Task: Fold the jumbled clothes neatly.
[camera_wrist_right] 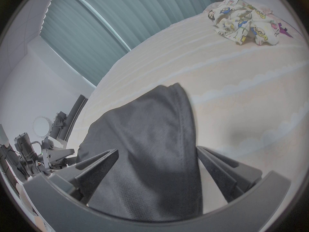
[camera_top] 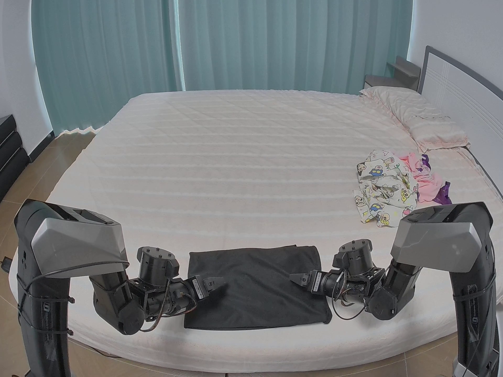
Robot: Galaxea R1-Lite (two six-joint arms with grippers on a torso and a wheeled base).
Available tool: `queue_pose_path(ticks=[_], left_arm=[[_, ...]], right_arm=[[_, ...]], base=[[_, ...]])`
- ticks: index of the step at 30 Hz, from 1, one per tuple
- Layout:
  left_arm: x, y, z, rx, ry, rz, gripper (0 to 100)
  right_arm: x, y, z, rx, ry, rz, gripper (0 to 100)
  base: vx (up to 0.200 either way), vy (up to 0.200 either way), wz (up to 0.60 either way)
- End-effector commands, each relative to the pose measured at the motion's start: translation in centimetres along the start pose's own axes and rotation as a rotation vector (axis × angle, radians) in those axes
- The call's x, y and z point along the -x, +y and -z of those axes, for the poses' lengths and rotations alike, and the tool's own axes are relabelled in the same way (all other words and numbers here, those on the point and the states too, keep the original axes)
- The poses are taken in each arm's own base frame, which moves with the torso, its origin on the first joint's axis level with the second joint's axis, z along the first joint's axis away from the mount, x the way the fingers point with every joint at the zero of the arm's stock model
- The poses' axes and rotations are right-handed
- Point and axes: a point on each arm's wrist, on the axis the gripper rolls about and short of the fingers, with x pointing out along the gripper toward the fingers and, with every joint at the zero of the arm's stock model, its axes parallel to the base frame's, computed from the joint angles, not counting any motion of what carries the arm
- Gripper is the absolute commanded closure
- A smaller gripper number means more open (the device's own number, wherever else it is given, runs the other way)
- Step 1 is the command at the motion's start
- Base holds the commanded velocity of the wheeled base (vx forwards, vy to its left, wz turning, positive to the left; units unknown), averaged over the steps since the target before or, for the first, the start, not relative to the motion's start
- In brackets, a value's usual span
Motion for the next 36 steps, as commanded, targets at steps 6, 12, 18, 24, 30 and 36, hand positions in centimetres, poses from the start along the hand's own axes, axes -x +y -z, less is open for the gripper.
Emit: queue_pose_path(ticks=[6, 12, 18, 24, 30, 36], left_arm=[[1.2, -0.7, -1.1, 0.004, -0.059, 0.004, 0], [0.3, -0.1, -0.7, -0.004, -0.055, -0.027, 0], [-0.2, -0.2, -0.9, -0.008, -0.078, 0.008, 0], [-0.7, 0.0, -0.4, -0.023, -0.073, -0.005, 0], [-1.0, 0.3, -0.4, -0.020, -0.073, -0.013, 0], [-1.2, 0.2, -0.3, -0.024, -0.079, -0.004, 0]], right_arm=[[1.0, -0.2, -0.7, 0.019, -0.014, 0.023, 0], [0.2, -0.8, 0.1, 0.021, 0.004, 0.035, 0], [-0.1, -0.7, 0.2, 0.017, 0.004, 0.025, 0], [-0.5, -0.4, 0.2, 0.015, 0.000, 0.012, 0], [-0.5, -0.3, 0.2, 0.006, -0.008, 0.001, 0], [-0.8, -0.1, 0.6, 0.012, -0.038, -0.038, 0]], base=[[0.000, 0.000, 0.00], [0.000, 0.000, 0.00], [0.000, 0.000, 0.00], [0.000, 0.000, 0.00], [0.000, 0.000, 0.00], [0.000, 0.000, 0.00]])
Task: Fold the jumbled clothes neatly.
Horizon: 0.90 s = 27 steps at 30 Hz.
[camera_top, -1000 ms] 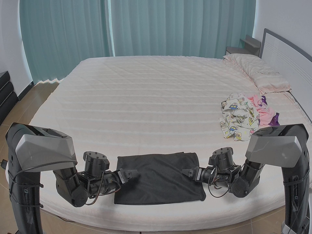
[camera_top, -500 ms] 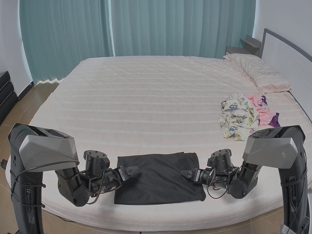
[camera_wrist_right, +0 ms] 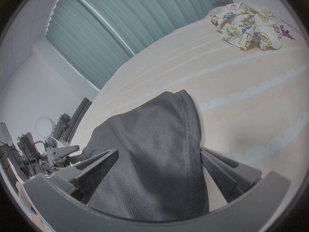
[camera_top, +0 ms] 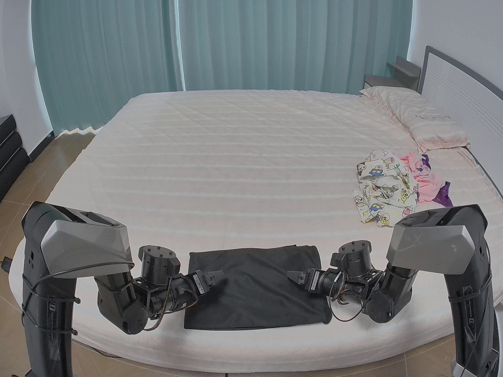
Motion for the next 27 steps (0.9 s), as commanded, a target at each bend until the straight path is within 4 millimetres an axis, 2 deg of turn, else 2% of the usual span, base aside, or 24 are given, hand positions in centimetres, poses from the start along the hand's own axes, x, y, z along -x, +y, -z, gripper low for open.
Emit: queue_pose_path(ticks=[1, 8, 13, 18, 22, 27], left_arm=[[-0.2, 0.1, 0.2, 0.000, 0.004, -0.001, 0], [-0.1, -0.1, 0.2, 0.005, 0.000, 0.008, 0], [0.1, -0.2, 0.2, 0.008, -0.017, 0.029, 0], [0.0, -0.1, 0.3, 0.013, -0.011, 0.031, 0], [-0.3, -0.1, 0.6, 0.010, -0.003, 0.031, 0], [-0.3, -0.1, 0.8, 0.009, 0.003, 0.030, 0]], right_arm=[[-0.2, -0.2, 0.6, 0.001, 0.015, 0.003, 0], [-0.3, -0.1, 0.7, 0.008, 0.011, -0.001, 0], [0.7, -0.4, -0.3, 0.020, -0.005, 0.021, 0], [0.7, -0.6, -0.1, 0.039, 0.006, 0.030, 0], [0.3, 0.2, 1.3, 0.058, 0.033, 0.010, 0], [-0.1, 0.2, 1.5, 0.065, 0.039, 0.004, 0]], base=[[0.000, 0.000, 0.00], [0.000, 0.000, 0.00], [0.000, 0.000, 0.00], [0.000, 0.000, 0.00], [0.000, 0.000, 0.00], [0.000, 0.000, 0.00]])
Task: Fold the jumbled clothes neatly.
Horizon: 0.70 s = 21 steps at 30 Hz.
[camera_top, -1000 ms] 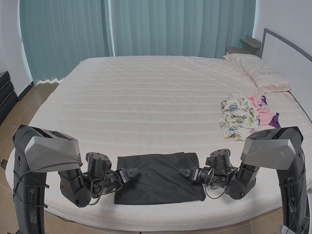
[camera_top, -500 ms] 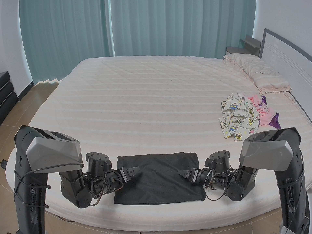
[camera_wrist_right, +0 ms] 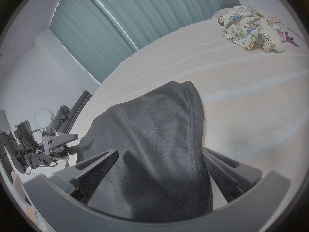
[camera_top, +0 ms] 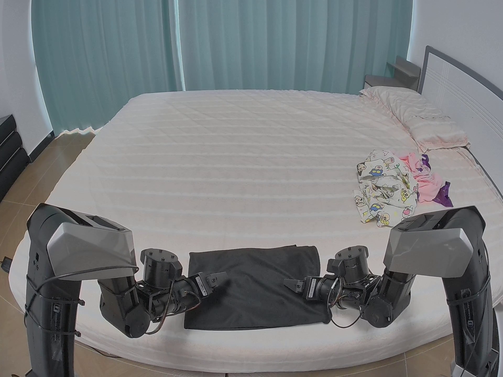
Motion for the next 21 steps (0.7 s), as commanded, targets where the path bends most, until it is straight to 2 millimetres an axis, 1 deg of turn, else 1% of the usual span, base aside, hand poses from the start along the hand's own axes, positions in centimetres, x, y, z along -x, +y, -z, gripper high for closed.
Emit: queue_pose_path(ticks=[1, 3, 8, 16, 20, 21], left_arm=[[-0.2, 0.0, 0.1, 0.001, 0.004, 0.000, 0], [-0.2, 0.0, 0.1, 0.007, -0.001, 0.001, 0], [-0.1, -0.2, 0.3, 0.019, 0.006, 0.006, 0], [0.0, -0.4, 0.6, 0.016, 0.016, 0.009, 0], [0.0, -0.4, 0.6, 0.015, 0.019, 0.010, 0], [0.0, -0.5, 0.6, 0.014, 0.019, 0.014, 100]], right_arm=[[-0.4, 0.0, 0.4, 0.002, 0.012, -0.006, 0], [-0.7, -0.2, 0.9, 0.003, 0.020, -0.001, 0], [-1.4, 0.2, 0.9, 0.007, 0.009, -0.020, 0], [-1.5, 0.9, 1.1, 0.014, -0.036, -0.067, 0], [-1.6, 0.8, 1.2, 0.013, -0.031, -0.068, 0], [-1.7, 0.8, 1.2, 0.013, -0.032, -0.070, 0]], base=[[0.000, 0.000, 0.00], [0.000, 0.000, 0.00], [0.000, 0.000, 0.00], [0.000, 0.000, 0.00], [0.000, 0.000, 0.00], [0.000, 0.000, 0.00]])
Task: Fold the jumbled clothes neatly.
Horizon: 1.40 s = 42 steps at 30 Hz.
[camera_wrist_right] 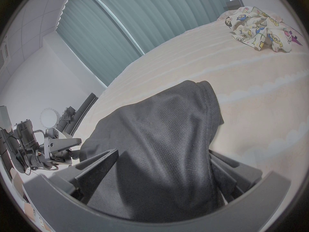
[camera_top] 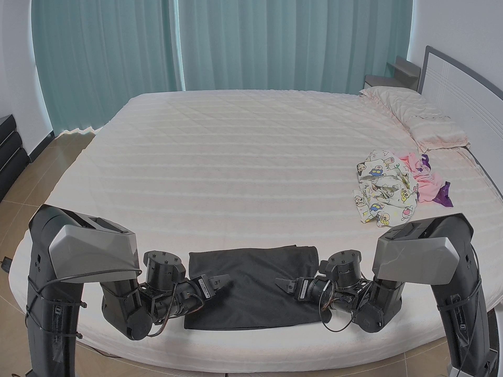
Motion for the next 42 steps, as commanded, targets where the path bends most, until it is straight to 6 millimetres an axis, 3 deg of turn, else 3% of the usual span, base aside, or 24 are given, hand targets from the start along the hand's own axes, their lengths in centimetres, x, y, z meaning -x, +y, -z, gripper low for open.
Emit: queue_pose_path(ticks=[1, 2, 25, 42], left_arm=[[0.0, -0.2, 0.2, -0.004, 0.005, 0.005, 100], [0.0, -0.2, 0.2, -0.004, 0.005, 0.005, 100], [1.3, -0.8, -0.4, 0.065, -0.009, 0.017, 100], [2.6, -1.7, -0.4, 0.052, -0.011, 0.040, 100]], right_arm=[[-0.1, -0.1, 0.3, 0.001, 0.011, 0.001, 0], [-0.1, -0.1, 0.3, 0.001, 0.009, 0.000, 100], [1.4, 0.2, -0.3, 0.000, -0.040, -0.032, 100], [2.6, 0.2, -0.3, 0.012, -0.069, -0.043, 100]], base=[[0.000, 0.000, 0.00], [0.000, 0.000, 0.00], [0.000, 0.000, 0.00], [0.000, -0.200, 0.00]])
